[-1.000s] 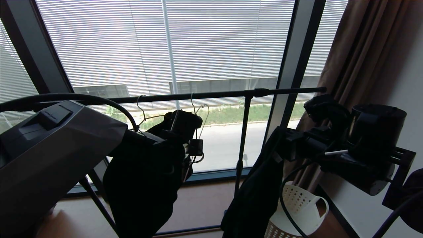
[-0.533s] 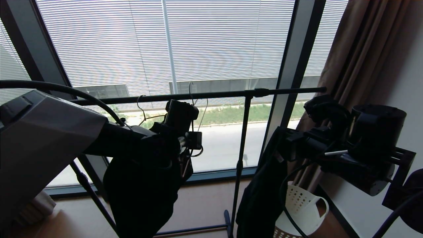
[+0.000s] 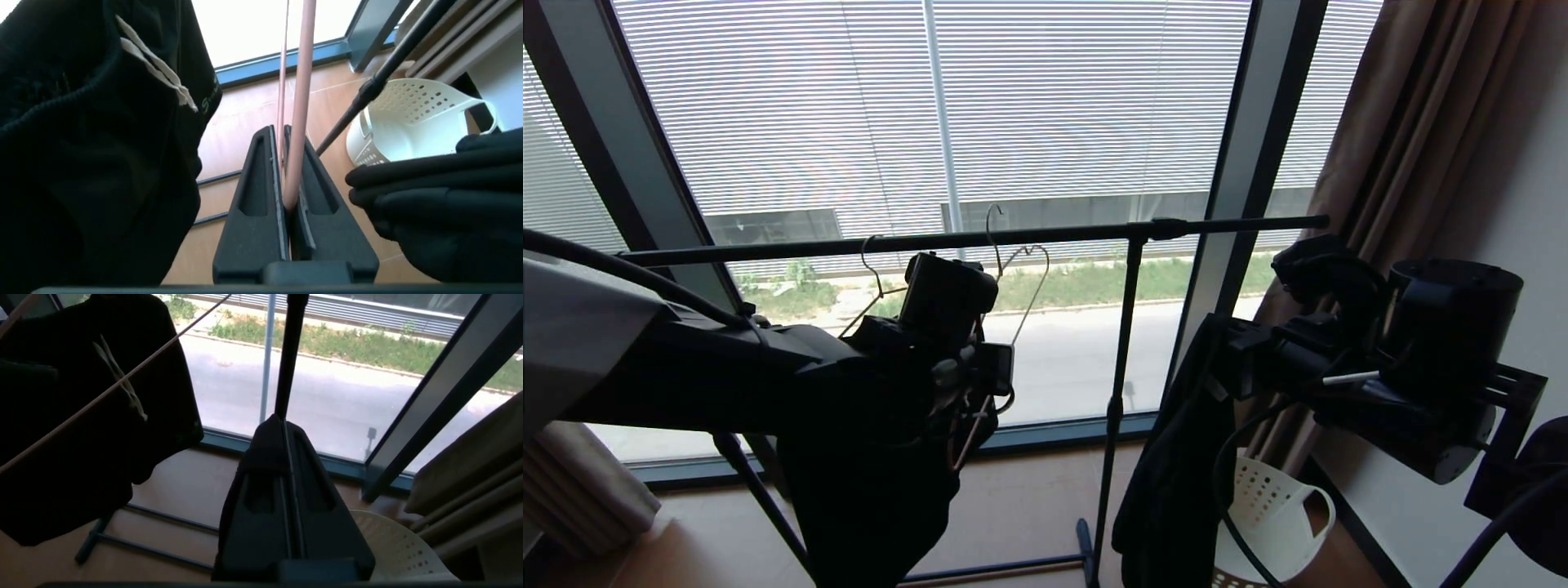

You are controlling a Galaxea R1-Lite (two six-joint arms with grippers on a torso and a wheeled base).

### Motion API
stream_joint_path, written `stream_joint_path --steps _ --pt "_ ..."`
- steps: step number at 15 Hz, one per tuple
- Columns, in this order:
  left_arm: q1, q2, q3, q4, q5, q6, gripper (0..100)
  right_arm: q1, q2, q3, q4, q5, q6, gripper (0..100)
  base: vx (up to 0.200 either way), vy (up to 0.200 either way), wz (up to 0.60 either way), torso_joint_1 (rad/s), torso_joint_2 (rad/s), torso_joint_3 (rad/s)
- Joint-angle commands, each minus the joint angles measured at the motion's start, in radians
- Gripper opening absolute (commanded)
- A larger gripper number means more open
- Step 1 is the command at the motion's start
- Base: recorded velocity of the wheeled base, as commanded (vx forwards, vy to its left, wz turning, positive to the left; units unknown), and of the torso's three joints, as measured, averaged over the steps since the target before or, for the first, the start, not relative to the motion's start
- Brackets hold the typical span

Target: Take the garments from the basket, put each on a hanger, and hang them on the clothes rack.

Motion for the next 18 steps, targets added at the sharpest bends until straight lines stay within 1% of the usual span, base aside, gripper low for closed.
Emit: stream_joint_path --steps 1,3,4,5,6,7,8,9,10,11,12,14,15,16,17,18 --pt "-0.027 -0.102 0.088 -0.001 0.0 -0.001 0 0.0 0.002 0.001 0.0 0.0 -0.001 0 0.0 0.0 0.0 0.0 0.0 0.0" --pt "-0.052 -0.172 0.185 -0.021 0.0 0.01 0 0.007 0.003 0.004 0.0 -0.007 -0.003 0 0.0 0.0 0.0 0.0 0.0 0.0" --pt "-0.053 -0.214 0.26 -0.062 -0.001 0.032 0 0.022 -0.007 0.021 0.0 -0.012 -0.012 0 0.0 0.0 0.0 0.0 0.0 0.0" --pt "-0.053 -0.235 0.308 -0.096 -0.001 0.044 0 0.034 -0.01 0.03 0.0 -0.018 -0.017 0 0.0 0.0 0.0 0.0 0.0 0.0" --pt "-0.053 -0.278 0.44 -0.202 -0.027 0.087 0 0.056 -0.037 0.039 0.002 -0.077 -0.033 0 0.0 0.0 0.0 0.0 0.0 0.0" --pt "-0.053 -0.32 0.564 -0.308 -0.075 0.124 0 0.066 -0.041 0.031 0.008 -0.103 -0.044 0 0.0 0.0 0.0 0.0 0.0 0.0" --pt "-0.052 -0.344 0.647 -0.372 -0.112 0.14 0 0.066 -0.038 0.028 0.009 -0.109 -0.064 0 0.0 0.0 0.0 0.0 0.0 0.0" --pt "-0.052 -0.359 0.72 -0.432 -0.156 0.156 0 0.065 -0.033 0.021 0.012 -0.123 -0.107 0 0.0 0.0 0.0 0.0 0.0 0.0" --pt "-0.04 -0.373 0.814 -0.521 -0.227 0.179 0 0.06 -0.018 0.001 0.014 -0.19 -0.179 0 0.0 0.0 0.0 0.0 0.0 0.0" --pt "-0.033 -0.381 0.868 -0.581 -0.282 0.185 0 0.059 -0.015 -0.015 0.014 -0.245 -0.224 0 0.0 0.0 0.0 0.0 0.0 0.0" --pt "-0.032 -0.384 0.909 -0.63 -0.339 0.194 0 0.056 -0.015 -0.028 0.017 -0.276 -0.267 0 0.0 0.0 0.0 0.0 0.0 0.0" --pt "-0.026 -0.384 0.961 -0.704 -0.434 0.208 0 0.048 -0.012 -0.051 0.018 -0.311 -0.339 0 0.0 0.0 0.0 0.0 0.0 0.0" --pt "-0.004 -0.385 0.981 -0.74 -0.475 0.248 0 0.026 0.002 -0.07 0.017 -0.345 -0.366 0 0.0 0.0 0.0 0.0 0.0 0.0" --pt "0.02 -0.389 0.99 -0.743 -0.491 0.294 0 0.02 0.008 -0.087 0.018 -0.353 -0.376 0 0.0 0.0 0.0 0.0 0.0 0.0" --pt "0.031 -0.395 1.013 -0.743 -0.537 0.312 0 0.007 0.019 -0.091 0.017 -0.354 -0.382 0 0.0 0.0 0.0 0.0 0.0 0.0" --pt "0.031 -0.408 1.027 -0.743 -0.581 0.312 0 0.002 0.026 -0.1 0.015 -0.362 -0.382 0 0.0 0.0 0.0 0.0 0.0 0.0"
